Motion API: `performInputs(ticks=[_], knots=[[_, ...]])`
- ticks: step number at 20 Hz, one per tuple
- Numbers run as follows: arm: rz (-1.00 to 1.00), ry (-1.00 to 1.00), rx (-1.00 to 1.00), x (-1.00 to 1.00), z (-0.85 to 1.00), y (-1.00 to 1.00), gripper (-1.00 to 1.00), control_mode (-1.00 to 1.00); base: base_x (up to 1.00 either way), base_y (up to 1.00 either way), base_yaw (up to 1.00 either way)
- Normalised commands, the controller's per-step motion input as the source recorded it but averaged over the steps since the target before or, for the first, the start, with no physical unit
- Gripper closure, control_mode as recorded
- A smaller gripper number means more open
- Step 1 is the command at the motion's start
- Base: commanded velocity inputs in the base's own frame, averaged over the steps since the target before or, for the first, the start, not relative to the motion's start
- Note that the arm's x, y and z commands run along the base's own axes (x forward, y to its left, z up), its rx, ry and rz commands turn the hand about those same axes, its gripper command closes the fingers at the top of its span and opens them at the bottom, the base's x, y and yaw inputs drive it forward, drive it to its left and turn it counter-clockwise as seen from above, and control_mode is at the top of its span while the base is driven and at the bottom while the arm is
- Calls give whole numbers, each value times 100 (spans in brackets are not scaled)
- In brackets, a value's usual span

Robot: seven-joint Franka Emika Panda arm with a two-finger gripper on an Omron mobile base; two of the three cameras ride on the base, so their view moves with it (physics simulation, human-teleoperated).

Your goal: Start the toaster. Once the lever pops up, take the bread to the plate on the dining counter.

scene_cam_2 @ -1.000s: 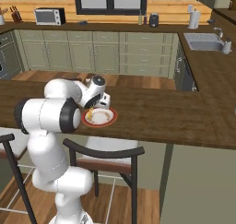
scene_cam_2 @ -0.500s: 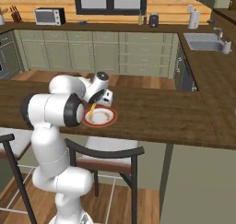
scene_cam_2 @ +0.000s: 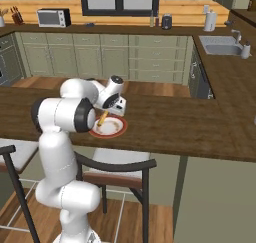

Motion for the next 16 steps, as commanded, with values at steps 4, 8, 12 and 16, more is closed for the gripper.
performInputs(ticks=[4, 8, 12, 16], knots=[[0, 9, 2, 0, -38, 0, -100, -100, 0, 0, 0], [0, 4, 0, 0, -26, -10, -100, -100, 0, 0, 0], [0, 7, 0, 0, -45, -39, -100, -100, 0, 0, 0], [0, 8, -1, 0, -41, -34, -100, -100, 0, 0, 0]])
